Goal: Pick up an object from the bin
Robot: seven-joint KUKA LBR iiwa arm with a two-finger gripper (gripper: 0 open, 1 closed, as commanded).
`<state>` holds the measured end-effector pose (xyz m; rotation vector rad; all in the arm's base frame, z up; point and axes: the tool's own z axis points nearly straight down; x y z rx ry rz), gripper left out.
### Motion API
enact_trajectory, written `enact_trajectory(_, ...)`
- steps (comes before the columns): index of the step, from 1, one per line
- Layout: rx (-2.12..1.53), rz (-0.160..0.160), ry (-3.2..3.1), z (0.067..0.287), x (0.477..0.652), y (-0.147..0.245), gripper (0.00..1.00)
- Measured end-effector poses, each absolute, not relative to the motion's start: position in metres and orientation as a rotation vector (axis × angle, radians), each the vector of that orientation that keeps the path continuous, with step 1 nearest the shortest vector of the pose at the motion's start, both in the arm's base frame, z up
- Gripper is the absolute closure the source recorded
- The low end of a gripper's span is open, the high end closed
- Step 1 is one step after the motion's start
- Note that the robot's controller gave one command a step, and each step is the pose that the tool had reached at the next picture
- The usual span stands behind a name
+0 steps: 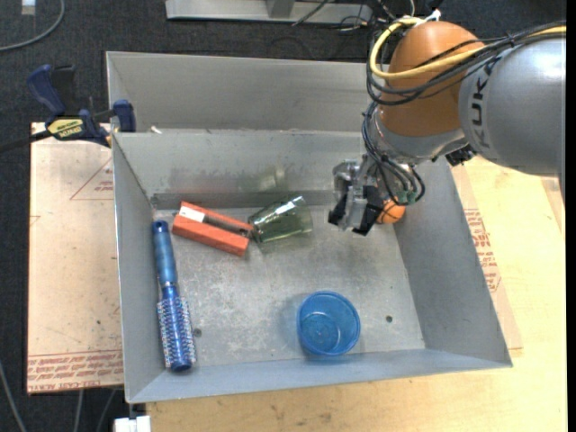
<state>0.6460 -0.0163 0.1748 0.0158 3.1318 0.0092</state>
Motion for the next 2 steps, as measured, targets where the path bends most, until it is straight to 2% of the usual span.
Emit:
enact_trajectory(1,0.016,0.010,3.132,0.175,0.646,-0.016,1.00)
enact_trajectory(2,0.037,0.012,3.136,0.213,0.644,-0.014,1.00)
